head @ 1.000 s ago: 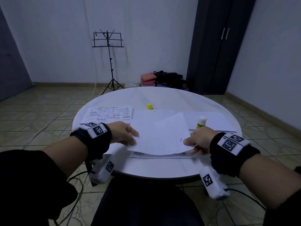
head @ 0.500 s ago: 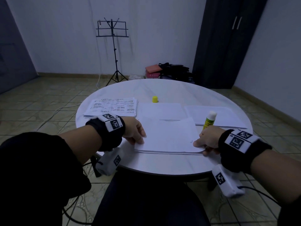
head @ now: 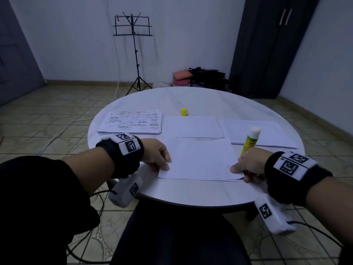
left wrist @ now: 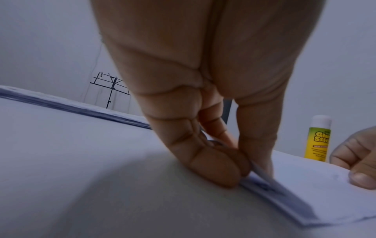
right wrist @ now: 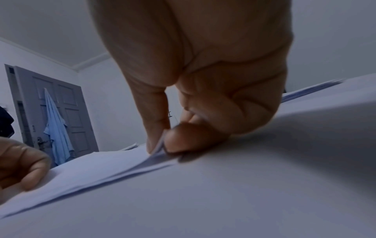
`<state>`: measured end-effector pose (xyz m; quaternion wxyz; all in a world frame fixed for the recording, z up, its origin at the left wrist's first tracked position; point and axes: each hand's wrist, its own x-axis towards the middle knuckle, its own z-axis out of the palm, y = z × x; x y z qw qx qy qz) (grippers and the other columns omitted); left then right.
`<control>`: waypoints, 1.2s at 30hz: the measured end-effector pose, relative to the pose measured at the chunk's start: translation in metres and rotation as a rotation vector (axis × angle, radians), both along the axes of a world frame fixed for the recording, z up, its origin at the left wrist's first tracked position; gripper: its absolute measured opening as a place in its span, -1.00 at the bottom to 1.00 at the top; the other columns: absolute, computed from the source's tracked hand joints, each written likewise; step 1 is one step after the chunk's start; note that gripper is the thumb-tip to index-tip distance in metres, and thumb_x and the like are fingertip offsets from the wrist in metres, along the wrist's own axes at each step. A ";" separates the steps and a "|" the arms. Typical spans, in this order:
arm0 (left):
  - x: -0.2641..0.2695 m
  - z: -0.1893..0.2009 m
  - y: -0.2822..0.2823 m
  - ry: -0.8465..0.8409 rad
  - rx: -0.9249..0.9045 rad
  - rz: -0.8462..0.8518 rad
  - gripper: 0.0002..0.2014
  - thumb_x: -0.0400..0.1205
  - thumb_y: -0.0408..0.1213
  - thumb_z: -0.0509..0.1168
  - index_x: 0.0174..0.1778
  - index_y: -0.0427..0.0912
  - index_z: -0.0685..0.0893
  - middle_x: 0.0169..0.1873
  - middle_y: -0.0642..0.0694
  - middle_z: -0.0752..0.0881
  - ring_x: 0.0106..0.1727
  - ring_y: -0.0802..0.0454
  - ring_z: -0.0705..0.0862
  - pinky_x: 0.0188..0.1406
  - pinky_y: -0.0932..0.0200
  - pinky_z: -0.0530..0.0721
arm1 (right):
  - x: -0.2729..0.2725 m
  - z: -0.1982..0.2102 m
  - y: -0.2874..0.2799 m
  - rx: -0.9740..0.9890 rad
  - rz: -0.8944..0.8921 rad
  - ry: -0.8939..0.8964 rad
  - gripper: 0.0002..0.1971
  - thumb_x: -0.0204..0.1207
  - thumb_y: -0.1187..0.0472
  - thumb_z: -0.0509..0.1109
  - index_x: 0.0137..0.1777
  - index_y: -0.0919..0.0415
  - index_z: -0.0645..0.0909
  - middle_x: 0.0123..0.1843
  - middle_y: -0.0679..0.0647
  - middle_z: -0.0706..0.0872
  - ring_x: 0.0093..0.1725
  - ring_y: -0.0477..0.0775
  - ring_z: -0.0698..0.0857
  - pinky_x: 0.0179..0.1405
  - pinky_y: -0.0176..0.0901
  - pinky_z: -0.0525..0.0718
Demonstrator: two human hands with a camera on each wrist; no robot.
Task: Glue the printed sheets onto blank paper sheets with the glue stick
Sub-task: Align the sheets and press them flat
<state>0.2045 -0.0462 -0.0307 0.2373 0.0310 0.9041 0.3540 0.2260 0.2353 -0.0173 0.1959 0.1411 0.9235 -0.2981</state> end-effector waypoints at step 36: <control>-0.003 0.001 0.005 0.035 -0.170 -0.045 -0.80 0.47 -0.39 0.51 -0.19 -0.07 0.63 -0.37 -0.05 0.65 -0.63 0.19 0.61 -0.49 0.40 0.62 | 0.004 0.003 -0.008 0.124 0.093 0.040 -0.67 0.41 0.32 0.52 -0.41 0.26 0.40 -0.48 0.22 0.65 -0.38 0.21 0.59 -0.48 -0.17 0.52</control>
